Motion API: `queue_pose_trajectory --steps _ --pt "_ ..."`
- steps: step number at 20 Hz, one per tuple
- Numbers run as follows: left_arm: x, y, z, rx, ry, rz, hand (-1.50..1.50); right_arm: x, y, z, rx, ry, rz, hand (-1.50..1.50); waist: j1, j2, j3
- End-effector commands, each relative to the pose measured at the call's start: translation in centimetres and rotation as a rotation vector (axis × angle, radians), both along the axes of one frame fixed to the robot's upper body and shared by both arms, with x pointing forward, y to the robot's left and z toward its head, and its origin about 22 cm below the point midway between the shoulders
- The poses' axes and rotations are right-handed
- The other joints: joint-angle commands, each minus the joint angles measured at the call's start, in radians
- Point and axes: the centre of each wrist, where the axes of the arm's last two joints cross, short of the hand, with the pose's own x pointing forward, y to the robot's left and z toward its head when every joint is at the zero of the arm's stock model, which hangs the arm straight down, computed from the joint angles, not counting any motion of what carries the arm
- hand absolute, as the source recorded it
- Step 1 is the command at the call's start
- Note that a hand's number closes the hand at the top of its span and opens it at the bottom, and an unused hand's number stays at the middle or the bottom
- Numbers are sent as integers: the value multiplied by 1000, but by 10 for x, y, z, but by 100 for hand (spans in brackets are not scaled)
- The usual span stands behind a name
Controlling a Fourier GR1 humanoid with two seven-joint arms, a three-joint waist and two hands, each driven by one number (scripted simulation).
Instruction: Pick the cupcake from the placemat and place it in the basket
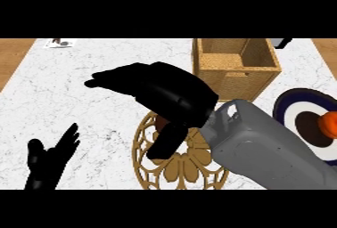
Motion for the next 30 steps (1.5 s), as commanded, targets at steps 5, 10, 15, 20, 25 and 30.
queue_pose_trajectory --steps 5,10,15,20,25,30 --pt "-6 5 -19 -17 93 41 0 10 -17 114 -332 -119 -23 -150 -16 10 -12" --pt "-5 -3 -20 -15 84 41 0 24 -28 138 -570 -50 27 -150 -17 13 -12" --pt "0 3 -28 -5 103 31 0 28 -34 156 -665 -50 37 -150 -19 16 -12" --pt "-21 2 -36 -18 98 40 0 38 -55 157 -652 -14 62 -150 -8 15 -10" --pt "3 6 -18 -12 85 28 0 33 -24 106 -627 7 53 -150 -13 14 -10" --pt "-1 -5 -26 -41 97 34 0 35 -26 70 -596 41 70 -150 -10 17 -9"
